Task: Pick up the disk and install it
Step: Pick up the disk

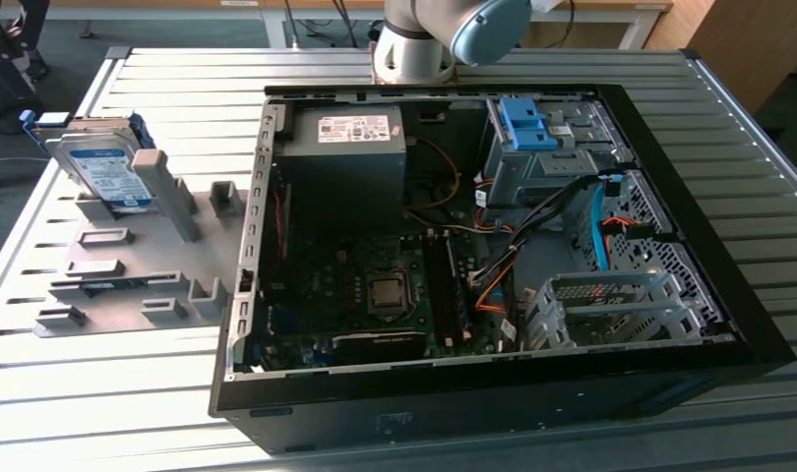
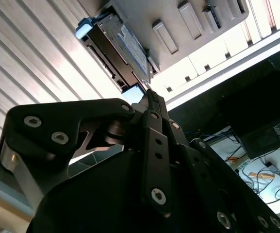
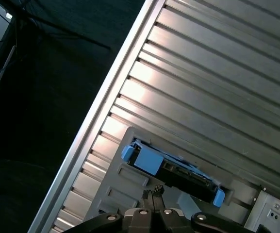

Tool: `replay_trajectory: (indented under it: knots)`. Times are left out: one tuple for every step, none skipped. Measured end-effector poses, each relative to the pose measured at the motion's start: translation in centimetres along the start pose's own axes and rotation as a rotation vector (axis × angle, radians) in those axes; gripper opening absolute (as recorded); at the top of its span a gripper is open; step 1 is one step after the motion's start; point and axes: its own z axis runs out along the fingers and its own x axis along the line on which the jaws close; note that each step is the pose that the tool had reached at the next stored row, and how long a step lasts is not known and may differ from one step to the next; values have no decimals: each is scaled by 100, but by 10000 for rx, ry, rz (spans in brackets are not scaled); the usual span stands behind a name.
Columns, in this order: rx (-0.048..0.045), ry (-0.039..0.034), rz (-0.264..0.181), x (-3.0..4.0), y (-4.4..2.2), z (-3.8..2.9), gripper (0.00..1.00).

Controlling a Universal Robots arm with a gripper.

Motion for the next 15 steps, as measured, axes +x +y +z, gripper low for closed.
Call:
replay_trajectory:
  knots:
    - [2,6,-156,0,0,0,11]
    - [3,11,-294,0,0,0,11]
    - [4,16,-423,0,0,0,11]
    - [5,20,-522,0,0,0,11]
    - [6,21,-617,0,0,0,11]
    - [10,20,-684,0,0,0,11]
    - [17,13,-747,0,-1,-1,11]
    - [24,3,-830,0,-1,0,11]
    - [28,0,-947,0,-2,1,11]
    - [31,1,-1088,1,-2,2,11]
    - [32,5,-1225,1,-2,3,11]
    - [33,10,-1371,1,-2,3,11]
    - [35,16,-1530,1,-2,4,11]
    - [36,21,-1695,1,-2,5,11]
    - [37,27,-1860,1,-2,6,11]
